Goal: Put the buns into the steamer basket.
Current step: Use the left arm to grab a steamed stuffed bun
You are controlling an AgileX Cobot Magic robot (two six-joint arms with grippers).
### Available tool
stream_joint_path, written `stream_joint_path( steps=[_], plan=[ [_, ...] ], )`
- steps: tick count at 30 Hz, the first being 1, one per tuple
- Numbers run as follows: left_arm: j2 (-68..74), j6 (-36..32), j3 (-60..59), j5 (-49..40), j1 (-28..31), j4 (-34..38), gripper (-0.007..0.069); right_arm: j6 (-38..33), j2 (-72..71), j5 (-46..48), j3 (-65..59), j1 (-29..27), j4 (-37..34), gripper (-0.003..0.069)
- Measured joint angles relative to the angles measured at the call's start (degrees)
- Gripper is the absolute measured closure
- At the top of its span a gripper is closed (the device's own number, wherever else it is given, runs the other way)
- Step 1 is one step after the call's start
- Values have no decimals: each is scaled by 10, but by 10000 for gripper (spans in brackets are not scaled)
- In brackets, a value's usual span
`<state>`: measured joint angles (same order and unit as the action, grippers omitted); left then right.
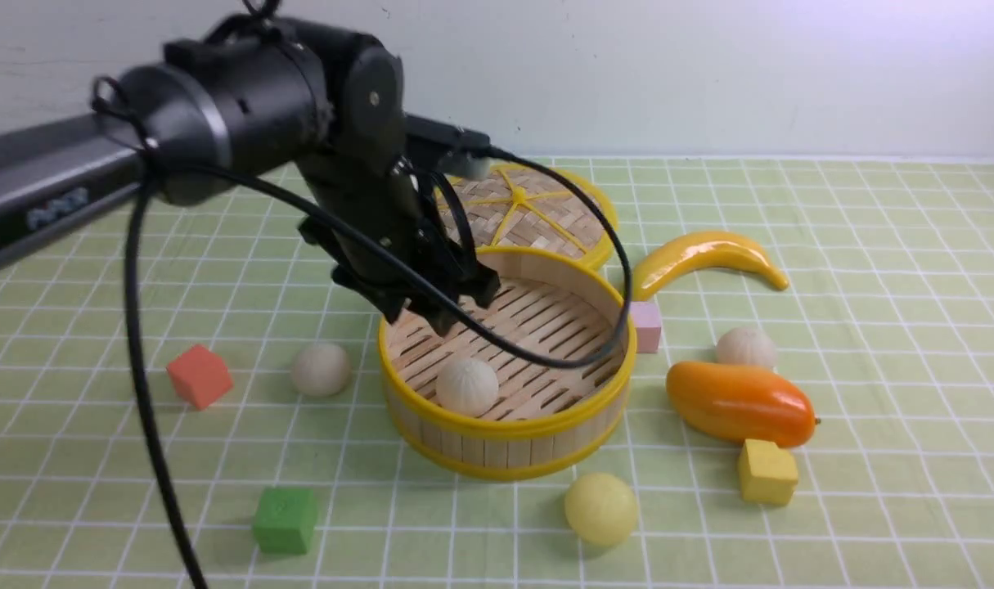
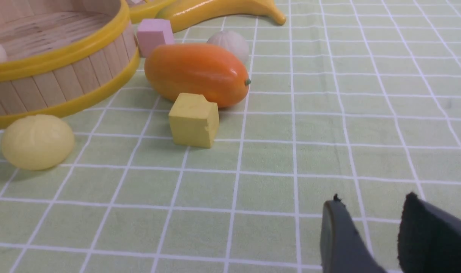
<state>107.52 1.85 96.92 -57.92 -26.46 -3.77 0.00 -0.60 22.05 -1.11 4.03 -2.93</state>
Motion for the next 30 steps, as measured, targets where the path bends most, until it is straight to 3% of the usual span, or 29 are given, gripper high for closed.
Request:
stream_joint_path(
  steps=[8, 14, 20, 30],
  plan=[
    [6, 23, -85, 25, 91, -14, 413, 0, 0, 0, 0, 0, 0, 420],
    [33, -4, -100, 91, 133, 48, 363, 0, 0, 0, 0, 0, 0, 420],
    [48, -45, -100, 119, 135, 93, 312, 0, 0, 0, 0, 0, 0, 420],
    [73, -50, -100, 167, 135, 76, 307, 0, 0, 0, 0, 0, 0, 420]
  ],
)
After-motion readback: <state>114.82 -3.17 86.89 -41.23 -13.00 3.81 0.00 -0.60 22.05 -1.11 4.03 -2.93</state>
